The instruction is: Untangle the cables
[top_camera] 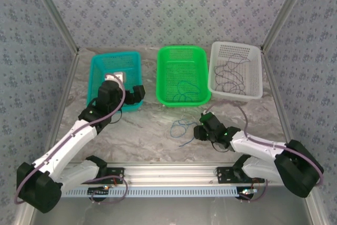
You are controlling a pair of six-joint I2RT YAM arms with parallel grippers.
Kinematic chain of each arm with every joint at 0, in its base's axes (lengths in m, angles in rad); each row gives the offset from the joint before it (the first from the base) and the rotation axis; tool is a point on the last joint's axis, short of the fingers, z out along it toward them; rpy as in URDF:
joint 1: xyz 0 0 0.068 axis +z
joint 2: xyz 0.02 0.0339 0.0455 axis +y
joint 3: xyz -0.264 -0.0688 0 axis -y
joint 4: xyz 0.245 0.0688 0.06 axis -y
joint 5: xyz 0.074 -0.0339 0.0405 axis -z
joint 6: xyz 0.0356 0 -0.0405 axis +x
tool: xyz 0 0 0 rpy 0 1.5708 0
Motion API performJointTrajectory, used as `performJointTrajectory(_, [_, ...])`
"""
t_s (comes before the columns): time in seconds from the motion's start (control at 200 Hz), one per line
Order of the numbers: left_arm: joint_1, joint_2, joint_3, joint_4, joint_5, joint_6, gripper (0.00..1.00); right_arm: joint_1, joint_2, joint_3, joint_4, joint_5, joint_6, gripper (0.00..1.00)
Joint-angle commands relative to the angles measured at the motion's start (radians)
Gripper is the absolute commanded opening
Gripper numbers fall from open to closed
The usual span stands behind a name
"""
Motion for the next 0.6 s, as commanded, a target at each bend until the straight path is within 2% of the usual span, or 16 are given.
performJointTrajectory(0.0, [-0.019, -0.027, -0.020, 0.029, -0.025, 0.011, 0.99, -0.006, 0.049, 0.050, 0.026, -0.012, 0.002, 0.35])
performJointTrajectory(0.155, [-0.022, -0.053, -0.050, 0.034, -0.029, -0.003, 0.99, -0.005, 0.067, 0.060, 0.015, -0.006, -0.003, 0.18])
performJointTrajectory(0.31, [-0.021, -0.070, -0.062, 0.035, -0.031, 0.001, 0.99, 0.002, -0.039, 0.045, -0.034, 0.038, -0.018, 0.00])
performJointTrajectory(0.595, [-0.048, -0.042, -0.059, 0.083, 0.032, 0.016, 0.99, 0.092, -0.332, 0.117, -0.283, 0.239, -0.127, 0.00])
